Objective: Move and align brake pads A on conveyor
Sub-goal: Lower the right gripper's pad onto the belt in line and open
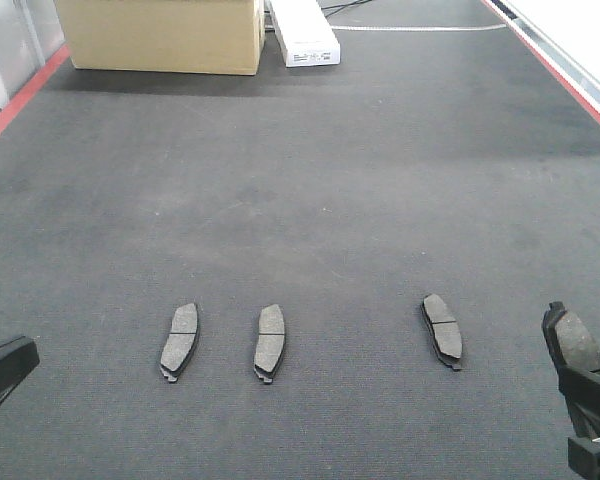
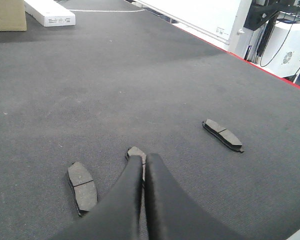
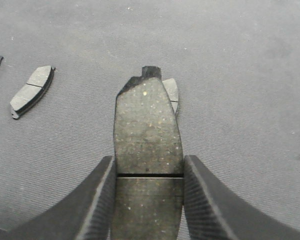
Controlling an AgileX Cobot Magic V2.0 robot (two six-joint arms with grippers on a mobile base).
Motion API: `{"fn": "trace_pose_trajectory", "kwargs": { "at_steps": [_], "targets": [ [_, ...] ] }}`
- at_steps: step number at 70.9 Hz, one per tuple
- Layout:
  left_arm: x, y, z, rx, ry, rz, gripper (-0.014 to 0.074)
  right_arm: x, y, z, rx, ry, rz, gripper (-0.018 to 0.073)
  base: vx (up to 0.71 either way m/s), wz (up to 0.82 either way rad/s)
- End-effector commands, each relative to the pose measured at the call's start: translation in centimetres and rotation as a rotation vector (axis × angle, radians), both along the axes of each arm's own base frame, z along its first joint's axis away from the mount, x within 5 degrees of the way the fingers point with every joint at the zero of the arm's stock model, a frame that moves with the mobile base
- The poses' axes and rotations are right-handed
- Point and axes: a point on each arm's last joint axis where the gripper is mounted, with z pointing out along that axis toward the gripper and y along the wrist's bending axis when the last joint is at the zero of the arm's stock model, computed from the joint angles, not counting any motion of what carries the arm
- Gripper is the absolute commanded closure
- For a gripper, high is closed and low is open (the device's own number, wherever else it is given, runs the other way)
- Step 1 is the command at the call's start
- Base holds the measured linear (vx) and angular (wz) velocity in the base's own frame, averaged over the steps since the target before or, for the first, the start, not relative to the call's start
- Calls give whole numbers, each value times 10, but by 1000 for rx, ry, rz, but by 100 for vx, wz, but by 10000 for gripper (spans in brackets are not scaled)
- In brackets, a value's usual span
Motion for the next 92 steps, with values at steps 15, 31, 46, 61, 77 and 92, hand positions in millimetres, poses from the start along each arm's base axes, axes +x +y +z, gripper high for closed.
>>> {"fn": "trace_pose_trajectory", "kwargs": {
  "at_steps": [15,31,46,61,77,92],
  "targets": [
    [0,-2,16,-52,-85,-16,604,35,10,19,13,-7,1,512,0,0],
    [0,-2,16,-52,-85,-16,604,98,28,17,-20,156,-3,505,0,0],
    [0,-2,16,-52,-85,-16,604,158,55,3,48,279,-2,494,0,0],
    [0,-2,16,-52,-85,-16,604,198,110,-28,75,402,44,490,0,0],
    [0,-2,16,-52,-85,-16,604,227,121,-59,97,492,-22,477,0,0],
    [0,-2,15,-51,-84,-16,604,243,127,-79,108,473,-31,463,0,0]
  ]
}}
